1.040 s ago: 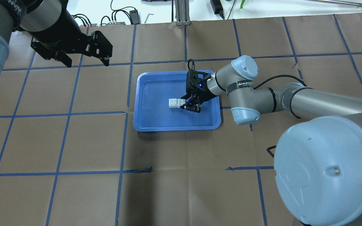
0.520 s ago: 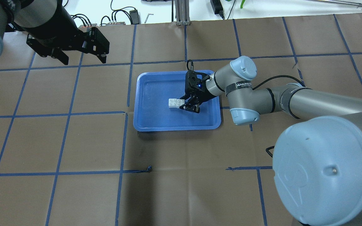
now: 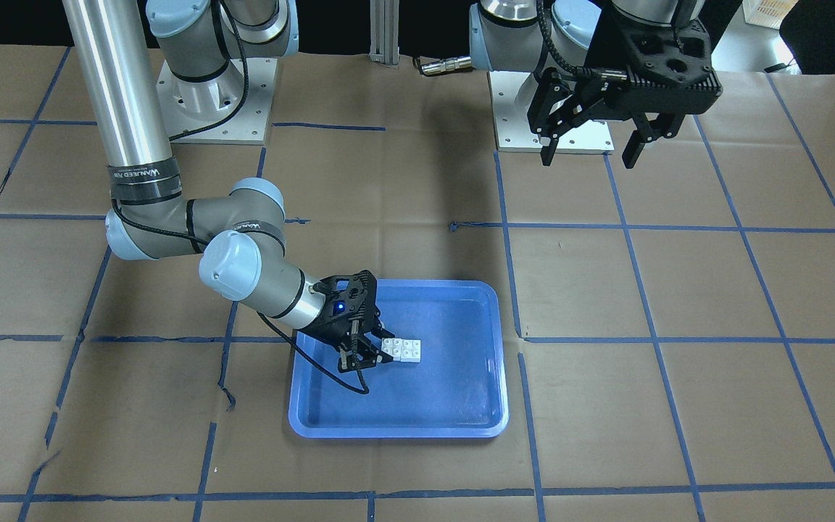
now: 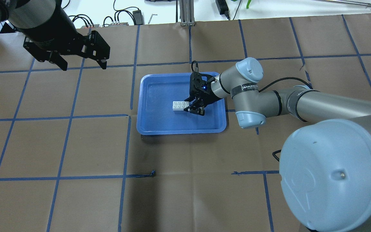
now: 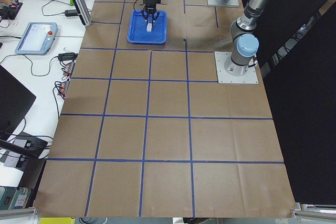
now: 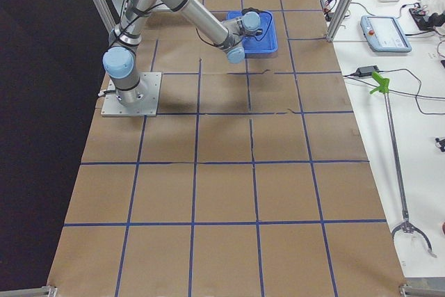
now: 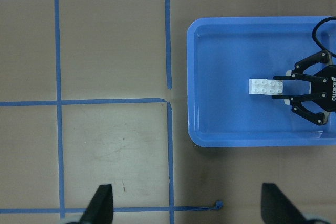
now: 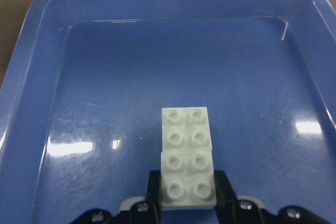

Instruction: Assemble white blocks and place on blue tray

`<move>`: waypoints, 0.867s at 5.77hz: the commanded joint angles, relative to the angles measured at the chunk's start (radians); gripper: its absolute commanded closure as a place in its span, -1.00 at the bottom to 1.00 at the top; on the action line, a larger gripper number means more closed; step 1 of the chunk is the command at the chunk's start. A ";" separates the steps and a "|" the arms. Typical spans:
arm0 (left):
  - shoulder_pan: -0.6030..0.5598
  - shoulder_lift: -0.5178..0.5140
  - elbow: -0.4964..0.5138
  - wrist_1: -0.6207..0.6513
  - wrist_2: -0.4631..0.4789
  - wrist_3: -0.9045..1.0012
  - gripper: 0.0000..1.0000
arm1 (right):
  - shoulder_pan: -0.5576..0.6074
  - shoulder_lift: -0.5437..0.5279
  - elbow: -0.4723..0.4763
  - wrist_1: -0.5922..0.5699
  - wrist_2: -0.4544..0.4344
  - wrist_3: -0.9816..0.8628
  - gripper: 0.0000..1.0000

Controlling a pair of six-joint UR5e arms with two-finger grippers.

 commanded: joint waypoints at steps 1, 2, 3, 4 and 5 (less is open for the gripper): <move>0.006 0.000 0.001 -0.001 -0.009 0.007 -0.99 | 0.000 0.002 0.000 0.000 0.000 0.006 0.06; 0.006 0.002 0.001 -0.001 -0.018 0.007 -0.99 | 0.000 0.002 0.000 0.000 0.000 0.007 -0.02; 0.006 0.005 0.000 -0.001 -0.015 0.007 -0.99 | 0.000 0.002 -0.002 0.000 0.002 0.008 -0.02; 0.006 0.005 0.000 -0.003 -0.014 0.007 -0.99 | 0.000 0.002 -0.005 0.000 0.002 0.008 -0.09; 0.006 0.005 0.000 -0.002 -0.014 0.007 -0.99 | 0.000 0.002 -0.008 0.000 0.006 0.029 -0.86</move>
